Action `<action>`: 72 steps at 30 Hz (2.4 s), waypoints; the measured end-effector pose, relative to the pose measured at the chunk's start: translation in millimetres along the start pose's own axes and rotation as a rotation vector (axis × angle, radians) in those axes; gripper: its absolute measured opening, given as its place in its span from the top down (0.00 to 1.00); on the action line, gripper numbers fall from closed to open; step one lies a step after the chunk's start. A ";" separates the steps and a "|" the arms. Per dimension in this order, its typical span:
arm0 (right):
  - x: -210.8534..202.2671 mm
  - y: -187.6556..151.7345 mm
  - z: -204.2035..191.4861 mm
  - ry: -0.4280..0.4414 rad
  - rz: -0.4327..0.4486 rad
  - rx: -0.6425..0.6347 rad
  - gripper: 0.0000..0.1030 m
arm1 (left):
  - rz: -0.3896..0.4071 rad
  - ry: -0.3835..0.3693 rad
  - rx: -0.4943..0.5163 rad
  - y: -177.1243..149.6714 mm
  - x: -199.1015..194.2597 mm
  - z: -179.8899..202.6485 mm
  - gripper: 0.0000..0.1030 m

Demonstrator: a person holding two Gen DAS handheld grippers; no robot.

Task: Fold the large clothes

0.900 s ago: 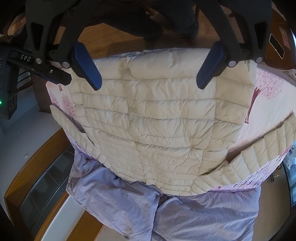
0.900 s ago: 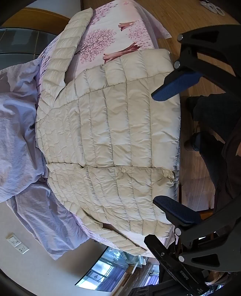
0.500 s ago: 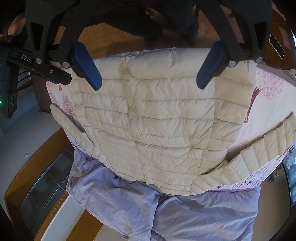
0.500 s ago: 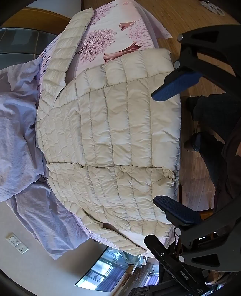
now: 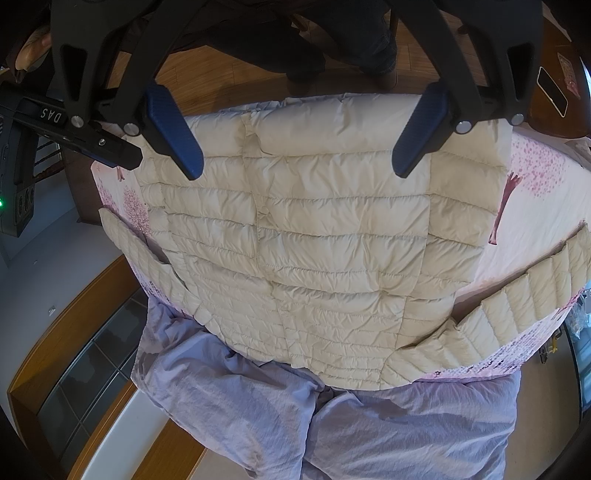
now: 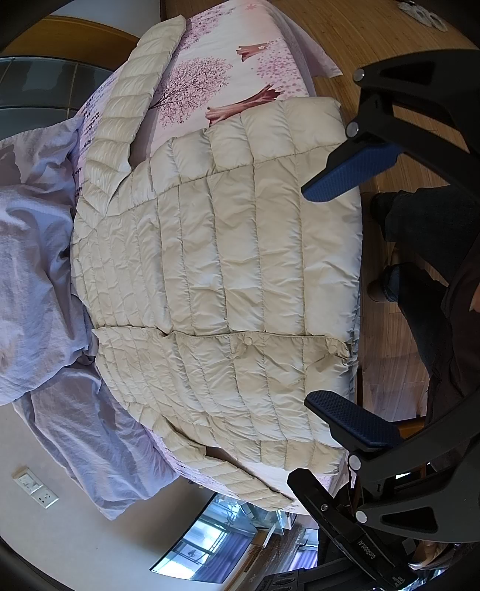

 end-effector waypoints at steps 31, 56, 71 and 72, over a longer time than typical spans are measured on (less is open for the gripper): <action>0.3 0.2 -0.1 0.000 -0.001 0.000 0.01 | -0.001 0.000 -0.001 0.1 0.1 0.0 0.02; 0.2 0.3 0.1 0.000 -0.002 0.001 0.01 | -0.002 -0.001 -0.001 0.1 0.1 0.0 0.02; 4.9 4.5 4.6 -0.006 -0.005 0.005 0.01 | -0.007 0.006 0.002 1.0 0.9 -0.9 0.02; 7.4 5.9 4.8 -0.010 -0.004 0.008 0.01 | -0.012 0.015 0.003 1.5 1.9 -1.7 0.02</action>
Point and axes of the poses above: each gripper's, at about its wrist camera, not at the fingertips, and x roughly the way its jaws point, z to its right, y to its top, the point moved 1 cm from there along x, roughly the way its jaws point, and after that the axes turned 14 degrees about x, right-handed, at the moved point
